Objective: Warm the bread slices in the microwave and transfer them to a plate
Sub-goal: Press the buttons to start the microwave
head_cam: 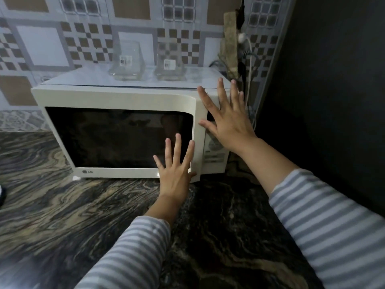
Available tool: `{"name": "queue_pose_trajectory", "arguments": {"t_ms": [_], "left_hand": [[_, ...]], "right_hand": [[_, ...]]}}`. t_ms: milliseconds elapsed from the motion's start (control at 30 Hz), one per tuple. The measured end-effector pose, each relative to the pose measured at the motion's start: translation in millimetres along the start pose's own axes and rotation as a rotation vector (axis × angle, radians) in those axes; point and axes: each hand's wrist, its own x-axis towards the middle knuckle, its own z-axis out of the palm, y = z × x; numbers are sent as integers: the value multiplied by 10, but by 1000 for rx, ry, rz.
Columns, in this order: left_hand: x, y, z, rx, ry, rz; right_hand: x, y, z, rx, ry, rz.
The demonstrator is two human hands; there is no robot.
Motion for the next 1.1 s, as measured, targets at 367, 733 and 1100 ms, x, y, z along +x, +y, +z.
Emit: {"name": "queue_pose_trajectory", "arguments": {"t_ms": [367, 733, 1100], "left_hand": [[88, 9, 68, -7, -71, -34], [206, 55, 45, 59, -172, -77], [-313, 161, -59, -33, -319, -147]], "right_hand": [[36, -20, 144, -112, 97, 52], [70, -27, 266, -153, 136, 74], [-989, -239, 629, 123, -109, 137]]}}
